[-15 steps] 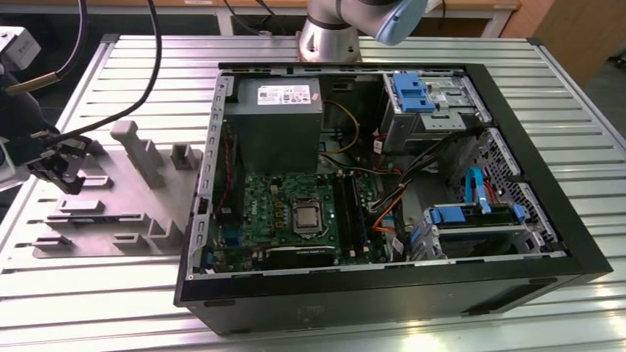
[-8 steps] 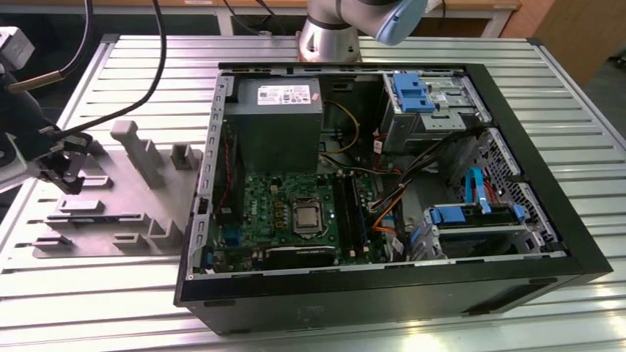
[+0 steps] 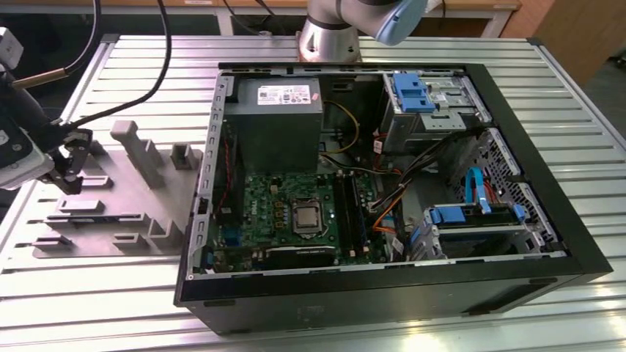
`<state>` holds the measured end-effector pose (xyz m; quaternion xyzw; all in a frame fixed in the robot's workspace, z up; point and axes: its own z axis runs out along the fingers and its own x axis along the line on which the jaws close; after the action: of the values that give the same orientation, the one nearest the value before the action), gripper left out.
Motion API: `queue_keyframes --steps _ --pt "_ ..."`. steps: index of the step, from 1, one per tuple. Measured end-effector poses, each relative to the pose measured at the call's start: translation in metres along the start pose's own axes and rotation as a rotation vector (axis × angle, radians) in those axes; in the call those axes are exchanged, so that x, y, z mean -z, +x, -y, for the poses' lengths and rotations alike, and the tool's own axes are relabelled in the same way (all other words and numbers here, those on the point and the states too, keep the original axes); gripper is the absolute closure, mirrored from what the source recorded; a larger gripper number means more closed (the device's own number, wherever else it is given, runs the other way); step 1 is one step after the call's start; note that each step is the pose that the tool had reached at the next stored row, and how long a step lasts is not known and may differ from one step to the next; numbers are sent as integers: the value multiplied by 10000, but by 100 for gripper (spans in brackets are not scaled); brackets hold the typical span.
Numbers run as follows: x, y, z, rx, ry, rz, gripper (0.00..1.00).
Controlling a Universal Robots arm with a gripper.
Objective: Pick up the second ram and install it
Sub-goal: 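Pick up the second ram and move it above second insertion slot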
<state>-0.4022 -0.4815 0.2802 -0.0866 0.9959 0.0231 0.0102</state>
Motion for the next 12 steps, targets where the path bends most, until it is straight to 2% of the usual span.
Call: queue_keyframes --steps 12 --pt "-18 1 1 2178 -53 -96 89"
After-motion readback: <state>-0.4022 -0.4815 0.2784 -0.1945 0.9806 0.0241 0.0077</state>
